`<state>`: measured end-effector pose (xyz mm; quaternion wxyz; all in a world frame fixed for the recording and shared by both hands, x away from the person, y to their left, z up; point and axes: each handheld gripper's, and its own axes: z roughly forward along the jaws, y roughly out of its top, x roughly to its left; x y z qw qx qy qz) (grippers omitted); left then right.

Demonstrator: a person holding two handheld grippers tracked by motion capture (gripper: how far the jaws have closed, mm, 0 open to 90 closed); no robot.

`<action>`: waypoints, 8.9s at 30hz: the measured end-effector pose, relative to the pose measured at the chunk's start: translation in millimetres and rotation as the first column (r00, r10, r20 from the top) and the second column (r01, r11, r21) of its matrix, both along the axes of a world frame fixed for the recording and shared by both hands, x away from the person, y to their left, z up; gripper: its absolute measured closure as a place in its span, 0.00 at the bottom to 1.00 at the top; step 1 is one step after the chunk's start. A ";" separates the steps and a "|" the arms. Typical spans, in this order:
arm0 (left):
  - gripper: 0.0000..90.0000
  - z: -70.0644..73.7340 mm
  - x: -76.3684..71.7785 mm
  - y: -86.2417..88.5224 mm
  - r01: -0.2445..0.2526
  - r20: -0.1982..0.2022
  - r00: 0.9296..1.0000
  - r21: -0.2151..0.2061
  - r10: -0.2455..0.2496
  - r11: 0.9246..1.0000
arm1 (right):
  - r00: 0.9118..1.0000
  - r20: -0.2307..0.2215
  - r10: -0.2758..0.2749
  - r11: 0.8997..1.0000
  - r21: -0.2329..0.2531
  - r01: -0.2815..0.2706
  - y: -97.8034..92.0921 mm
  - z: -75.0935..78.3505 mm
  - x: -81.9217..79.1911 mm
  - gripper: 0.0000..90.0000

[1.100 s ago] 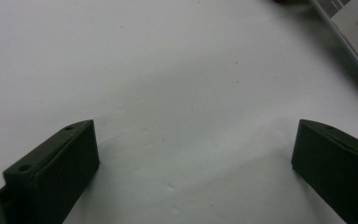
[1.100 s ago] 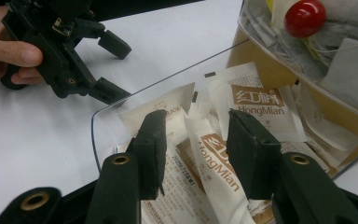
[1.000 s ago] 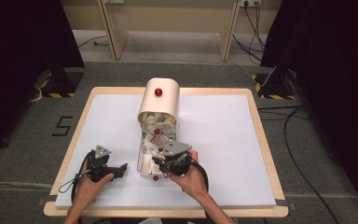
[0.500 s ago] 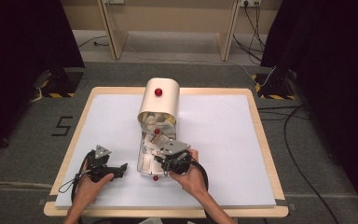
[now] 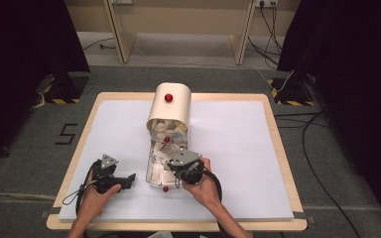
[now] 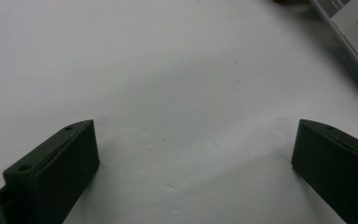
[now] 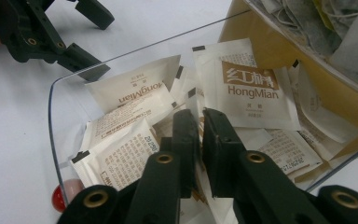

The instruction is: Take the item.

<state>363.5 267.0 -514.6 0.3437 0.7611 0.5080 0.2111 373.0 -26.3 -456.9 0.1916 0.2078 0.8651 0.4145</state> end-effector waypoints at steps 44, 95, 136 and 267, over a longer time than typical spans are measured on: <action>0.00 -0.2 0.0 -0.1 -0.002 0.002 1.000 -0.004 0.002 1.000 | 0.997 0.045 -0.063 0.978 0.200 0.053 -47.1 41.3 -3.4 0.99; 0.00 -0.1 -0.1 0.1 -0.001 0.001 1.000 -0.002 0.001 1.000 | 0.933 0.007 -0.361 0.914 0.204 0.352 -165.4 26.5 14.7 0.99; 0.00 -0.1 -0.1 0.1 -0.001 0.001 1.000 -0.002 0.001 1.000 | 0.909 -0.048 -0.414 0.895 0.158 0.416 -183.0 0.5 27.1 0.99; 0.00 -0.1 0.0 0.4 0.000 0.001 1.000 -0.005 0.000 1.000 | 0.903 -0.197 -0.381 0.898 0.152 0.412 -170.9 -18.9 -1.6 0.39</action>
